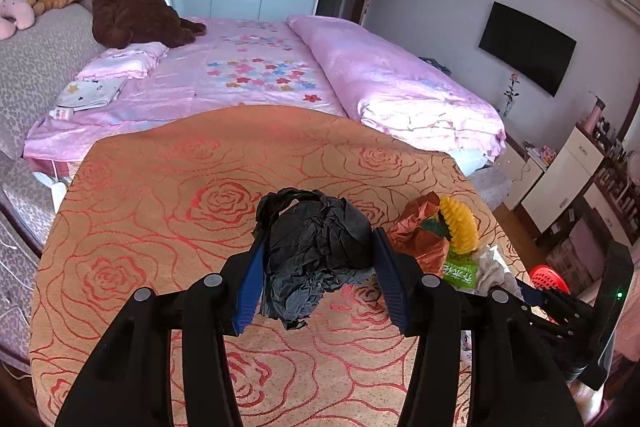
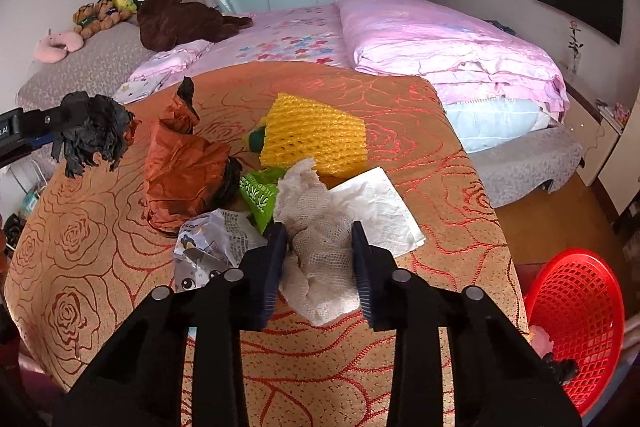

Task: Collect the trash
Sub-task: 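Grasp the white mesh tissue with the right tool while the left tool holds the black bag, then carry both items over the red wastebasket and open both tools to drop them, then move both tools back to the tablecloth and grasp the brown bag with the left tool, then grasp the cat-printed Watsons bag with the right tool while the left tool holds the brown bag, then carry both bags over the red wastebasket and open both tools to drop them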

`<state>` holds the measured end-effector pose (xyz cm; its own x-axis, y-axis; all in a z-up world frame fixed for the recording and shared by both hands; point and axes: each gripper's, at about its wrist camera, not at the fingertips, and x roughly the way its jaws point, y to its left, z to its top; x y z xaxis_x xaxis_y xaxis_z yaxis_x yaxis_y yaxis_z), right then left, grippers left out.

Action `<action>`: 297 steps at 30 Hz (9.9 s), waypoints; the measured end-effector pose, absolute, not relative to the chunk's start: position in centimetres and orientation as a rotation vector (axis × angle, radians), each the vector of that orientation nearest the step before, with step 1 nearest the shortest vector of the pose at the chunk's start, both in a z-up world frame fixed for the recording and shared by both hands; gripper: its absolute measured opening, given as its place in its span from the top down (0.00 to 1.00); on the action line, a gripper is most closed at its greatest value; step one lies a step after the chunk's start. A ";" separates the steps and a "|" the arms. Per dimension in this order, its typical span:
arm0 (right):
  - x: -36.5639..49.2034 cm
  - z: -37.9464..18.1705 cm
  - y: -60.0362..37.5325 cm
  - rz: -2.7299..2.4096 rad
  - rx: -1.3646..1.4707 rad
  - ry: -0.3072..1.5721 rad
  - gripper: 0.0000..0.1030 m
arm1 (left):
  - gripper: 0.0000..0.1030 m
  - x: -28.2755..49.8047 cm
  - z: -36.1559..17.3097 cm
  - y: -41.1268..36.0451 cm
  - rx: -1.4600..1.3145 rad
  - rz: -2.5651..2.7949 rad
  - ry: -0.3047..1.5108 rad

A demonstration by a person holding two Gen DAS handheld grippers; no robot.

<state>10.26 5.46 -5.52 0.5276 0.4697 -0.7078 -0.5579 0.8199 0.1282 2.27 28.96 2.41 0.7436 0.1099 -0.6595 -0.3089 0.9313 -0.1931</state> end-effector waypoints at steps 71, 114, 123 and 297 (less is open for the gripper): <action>10.4 2.9 -15.4 0.215 0.111 0.599 0.72 | 0.52 10.5 5.0 7.2 -0.102 -0.158 0.686; 14.8 -9.3 -25.8 0.022 0.271 0.886 0.59 | 0.34 14.6 -6.7 -8.1 0.053 -0.437 0.992; 13.4 -7.5 -24.3 0.020 0.192 0.821 0.59 | 0.34 12.9 -4.4 -6.5 0.069 -0.386 0.900; 11.1 -0.3 -13.9 0.297 0.009 0.733 0.59 | 0.76 10.5 2.2 6.4 -0.071 -0.203 0.770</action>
